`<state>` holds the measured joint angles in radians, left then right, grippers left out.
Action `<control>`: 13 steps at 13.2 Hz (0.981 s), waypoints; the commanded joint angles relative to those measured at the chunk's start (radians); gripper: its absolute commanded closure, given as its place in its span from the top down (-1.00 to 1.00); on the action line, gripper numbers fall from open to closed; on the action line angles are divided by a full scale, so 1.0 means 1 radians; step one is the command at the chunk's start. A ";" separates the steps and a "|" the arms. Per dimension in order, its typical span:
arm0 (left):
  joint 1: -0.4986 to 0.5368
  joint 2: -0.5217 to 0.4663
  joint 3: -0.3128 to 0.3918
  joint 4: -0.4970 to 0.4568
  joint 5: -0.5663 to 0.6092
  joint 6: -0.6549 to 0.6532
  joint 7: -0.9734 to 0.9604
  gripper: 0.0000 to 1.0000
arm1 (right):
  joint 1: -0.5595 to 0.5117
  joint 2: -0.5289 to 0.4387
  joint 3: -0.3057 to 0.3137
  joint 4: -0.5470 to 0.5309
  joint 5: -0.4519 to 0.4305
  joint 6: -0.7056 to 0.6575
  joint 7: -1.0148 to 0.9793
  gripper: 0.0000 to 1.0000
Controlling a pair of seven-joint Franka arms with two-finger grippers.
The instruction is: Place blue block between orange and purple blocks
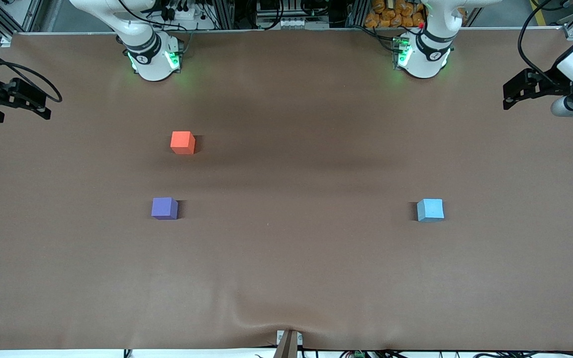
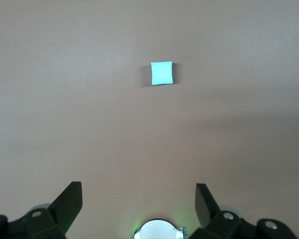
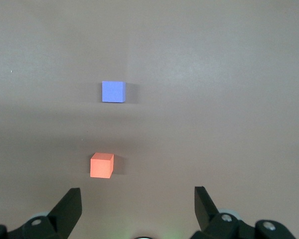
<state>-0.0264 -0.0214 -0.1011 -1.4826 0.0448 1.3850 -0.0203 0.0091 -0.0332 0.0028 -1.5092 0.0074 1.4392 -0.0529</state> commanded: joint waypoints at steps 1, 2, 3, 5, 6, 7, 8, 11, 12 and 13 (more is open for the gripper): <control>0.003 0.011 0.001 0.025 -0.014 -0.015 0.008 1.00 | -0.015 0.009 0.005 0.018 0.016 -0.014 -0.015 1.00; 0.005 0.012 0.001 0.027 -0.013 -0.017 0.003 1.00 | -0.015 0.009 0.005 0.018 0.016 -0.014 -0.013 1.00; -0.003 0.015 0.001 0.027 -0.010 -0.017 -0.006 1.00 | -0.015 0.009 0.005 0.018 0.016 -0.014 -0.015 1.00; -0.007 0.029 0.001 0.027 -0.002 -0.018 -0.009 1.00 | -0.015 0.009 0.005 0.018 0.016 -0.014 -0.013 1.00; -0.009 0.029 0.000 0.027 -0.002 -0.017 -0.010 1.00 | -0.015 0.009 0.005 0.018 0.016 -0.014 -0.013 1.00; -0.009 0.034 0.000 0.027 -0.002 -0.018 -0.012 1.00 | -0.015 0.009 0.005 0.018 0.016 -0.014 -0.013 1.00; -0.007 0.038 0.000 0.027 0.000 -0.017 -0.006 1.00 | -0.015 0.009 0.005 0.018 0.016 -0.014 -0.013 1.00; -0.001 0.081 -0.005 -0.019 -0.009 0.081 -0.010 1.00 | -0.015 0.009 0.005 0.017 0.016 -0.014 -0.013 1.00; -0.001 0.099 -0.006 -0.066 -0.011 0.136 -0.016 1.00 | -0.015 0.009 0.005 0.017 0.016 -0.016 -0.013 1.00; -0.001 0.104 -0.006 -0.124 -0.013 0.190 -0.018 1.00 | -0.015 0.007 0.005 0.017 0.017 -0.016 -0.013 1.00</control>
<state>-0.0294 0.0580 -0.1030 -1.5283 0.0448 1.4905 -0.0210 0.0088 -0.0316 0.0025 -1.5093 0.0074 1.4378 -0.0529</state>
